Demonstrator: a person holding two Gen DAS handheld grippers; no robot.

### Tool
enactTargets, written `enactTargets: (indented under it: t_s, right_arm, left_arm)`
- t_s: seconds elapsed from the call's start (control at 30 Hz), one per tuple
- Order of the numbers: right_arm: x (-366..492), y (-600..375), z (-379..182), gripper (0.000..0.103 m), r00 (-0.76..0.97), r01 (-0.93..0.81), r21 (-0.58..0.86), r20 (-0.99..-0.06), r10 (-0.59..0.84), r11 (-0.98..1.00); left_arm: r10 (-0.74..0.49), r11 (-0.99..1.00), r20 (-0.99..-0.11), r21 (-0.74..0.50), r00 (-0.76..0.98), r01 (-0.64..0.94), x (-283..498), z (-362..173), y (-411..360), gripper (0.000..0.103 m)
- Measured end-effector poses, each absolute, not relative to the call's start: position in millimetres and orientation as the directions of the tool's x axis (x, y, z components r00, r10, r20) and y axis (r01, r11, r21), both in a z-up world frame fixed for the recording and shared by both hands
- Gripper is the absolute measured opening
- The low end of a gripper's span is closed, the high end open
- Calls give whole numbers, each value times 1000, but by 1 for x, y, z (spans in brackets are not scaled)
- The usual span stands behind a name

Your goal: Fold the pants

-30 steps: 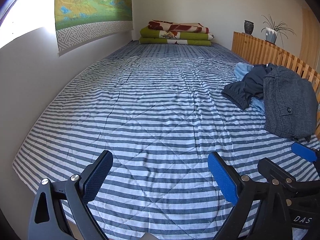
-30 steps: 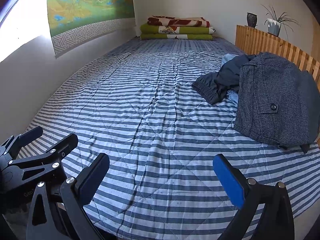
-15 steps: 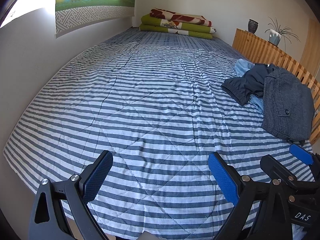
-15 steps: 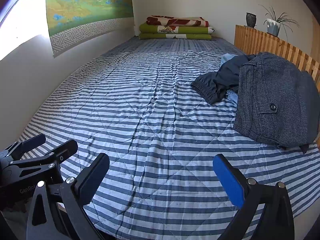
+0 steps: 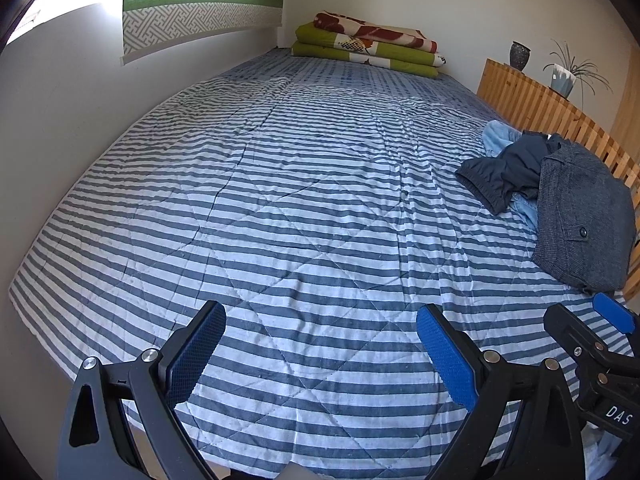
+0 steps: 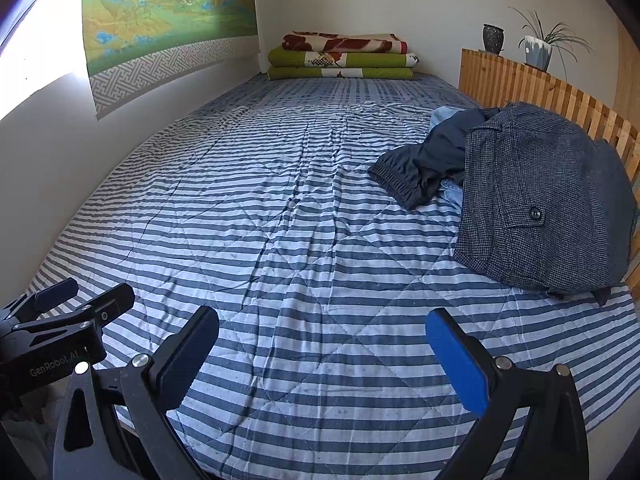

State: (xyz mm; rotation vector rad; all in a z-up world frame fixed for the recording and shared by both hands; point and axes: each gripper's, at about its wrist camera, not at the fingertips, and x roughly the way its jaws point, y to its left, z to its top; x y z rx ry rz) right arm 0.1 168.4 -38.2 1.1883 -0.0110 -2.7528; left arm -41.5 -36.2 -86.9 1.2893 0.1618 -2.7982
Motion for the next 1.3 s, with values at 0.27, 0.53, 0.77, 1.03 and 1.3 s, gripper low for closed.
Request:
enactTargets:
  t_s: [0.27,0.53,0.77,1.03,1.3]
  right_arm:
    - [-13,185,-39,102,-681,82,55,-726,-96,-995]
    - [-38,215,-49,102,-680,-8,26,-733,-13,-1000]
    - [-70,235,-64,102,-674,-44,19,-738,16,-999]
    - [-102,247,-79,102,-680,-30,45,-733,-12,-999]
    - [-115,281,-83,102,-658,-56,10,-752,30,-998]
  left_arm:
    - [-9,-999,-763,-20,-647,37,-62,-84,-17,98]
    - [5,-1000,-773,8,-635,-17,-114,-92,10,98]
    - [34,-993,-758,47,-651,-106,-149,-98,48,98]
    - [71,-984,-776,48,-627,-171,-176,-121,79,98]
    - [39,-988,-735,74,-677,-138,-197,-102,86,98]
